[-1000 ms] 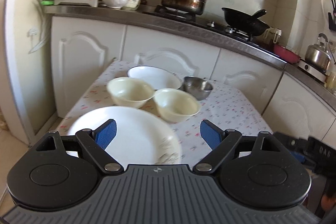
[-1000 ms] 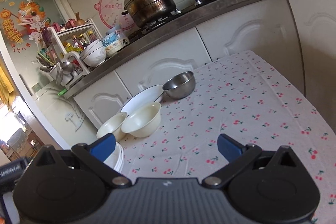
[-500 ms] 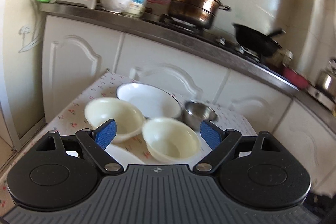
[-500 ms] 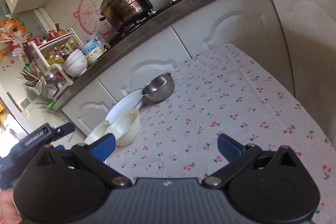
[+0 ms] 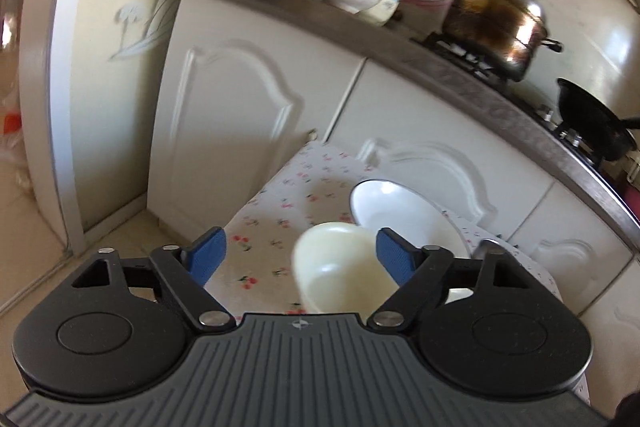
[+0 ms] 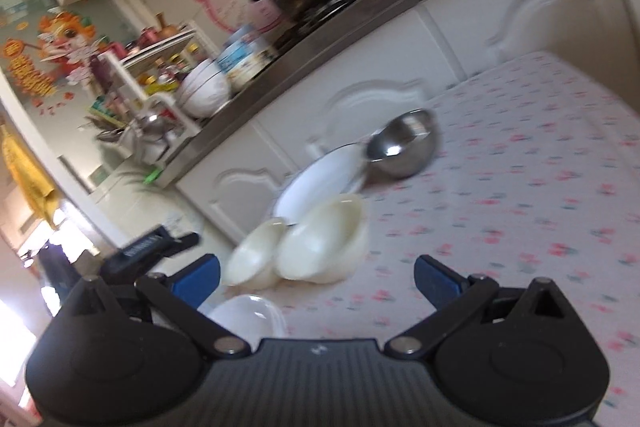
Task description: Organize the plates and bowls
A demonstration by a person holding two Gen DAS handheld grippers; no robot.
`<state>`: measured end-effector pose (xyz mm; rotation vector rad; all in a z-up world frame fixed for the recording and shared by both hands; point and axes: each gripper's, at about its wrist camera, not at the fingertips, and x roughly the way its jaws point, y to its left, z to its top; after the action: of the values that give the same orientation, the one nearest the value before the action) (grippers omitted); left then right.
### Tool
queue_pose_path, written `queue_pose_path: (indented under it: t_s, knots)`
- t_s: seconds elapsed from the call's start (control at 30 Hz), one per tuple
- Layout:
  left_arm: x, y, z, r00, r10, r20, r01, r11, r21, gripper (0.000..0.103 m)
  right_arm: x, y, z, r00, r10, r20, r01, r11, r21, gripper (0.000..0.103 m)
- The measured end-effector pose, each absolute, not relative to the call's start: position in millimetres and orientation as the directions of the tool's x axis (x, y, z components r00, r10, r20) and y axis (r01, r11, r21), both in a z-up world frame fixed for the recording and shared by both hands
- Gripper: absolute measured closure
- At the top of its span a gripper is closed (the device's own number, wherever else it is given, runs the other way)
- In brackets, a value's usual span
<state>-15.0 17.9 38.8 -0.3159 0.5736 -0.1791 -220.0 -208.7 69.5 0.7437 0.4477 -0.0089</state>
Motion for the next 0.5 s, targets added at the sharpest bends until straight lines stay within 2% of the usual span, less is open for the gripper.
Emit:
queue_pose_path:
  t_s: [0.1,0.3,0.5]
  knots:
    - [-4.3,22.1,32.5,0.803,-0.266,-0.533,0.067,0.929,-0.363,0.022,-191.5,-204.3,74.1,0.903,0.197,-0.381,0.123,0.732,0.67,0.001]
    - [5.9,19.1,19.4,0.752,-0.318,-0.577,0.079,0.913,-0.399,0.043,-131.9,-199.9,80.9,0.877,0.289,-0.385,0.065,0.722,0.689,0.001]
    - [15.6,15.5,13.0,0.706,-0.361,-0.61,0.086,0.898,-0.432,0.055,-76.9,-190.7,77.5,0.816,0.373,-0.442,0.033,0.732,0.68,0.001]
